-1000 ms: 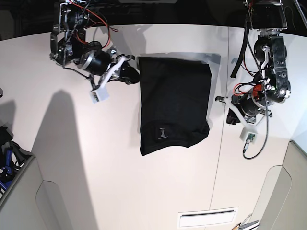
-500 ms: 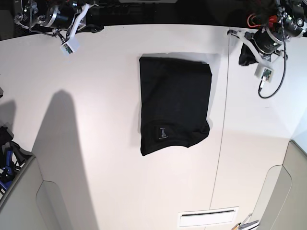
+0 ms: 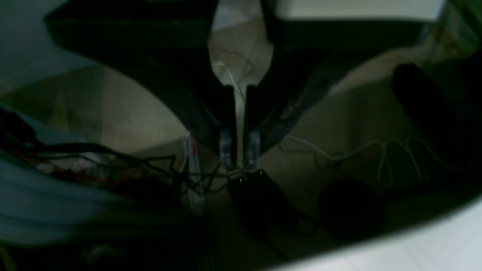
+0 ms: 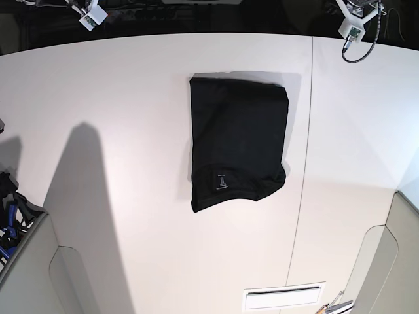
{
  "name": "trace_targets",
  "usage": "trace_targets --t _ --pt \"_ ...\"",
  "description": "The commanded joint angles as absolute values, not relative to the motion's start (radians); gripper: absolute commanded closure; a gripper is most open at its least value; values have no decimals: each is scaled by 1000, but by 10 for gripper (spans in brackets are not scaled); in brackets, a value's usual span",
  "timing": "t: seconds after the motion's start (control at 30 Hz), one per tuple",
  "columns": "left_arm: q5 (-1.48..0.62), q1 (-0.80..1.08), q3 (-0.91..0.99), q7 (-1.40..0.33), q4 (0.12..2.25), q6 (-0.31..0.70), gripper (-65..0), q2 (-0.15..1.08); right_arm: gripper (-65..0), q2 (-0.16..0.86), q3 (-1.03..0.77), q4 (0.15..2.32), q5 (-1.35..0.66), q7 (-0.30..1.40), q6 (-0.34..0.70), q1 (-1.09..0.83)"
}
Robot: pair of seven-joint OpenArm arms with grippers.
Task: Fold the T-shirt properly
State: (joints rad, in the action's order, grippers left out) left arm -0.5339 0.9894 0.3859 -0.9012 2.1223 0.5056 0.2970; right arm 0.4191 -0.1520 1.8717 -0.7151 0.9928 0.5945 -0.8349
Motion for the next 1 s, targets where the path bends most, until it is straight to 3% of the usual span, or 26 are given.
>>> trace_targets --t 0.0,0.27,0.43,0.6,0.97 --pt "-551 1014 391 -893 2131 508 -43 302 0 432 -157 1874 -729 985 598 -852" --pt "-615 1036 391 -870 1892 509 -43 302 0 432 -112 1687 -730 983 598 -859" --pt "-614 1033 347 -830 1699 509 -43 302 0 443 -29 1496 -710 893 598 -851" --pt "-609 1033 210 -733 1507 509 -43 303 0 471 106 1309 -544 760 598 -786" --pt "-528 829 -123 -569 992 508 -43 302 0 470 434 954 -390 754 598 -484"
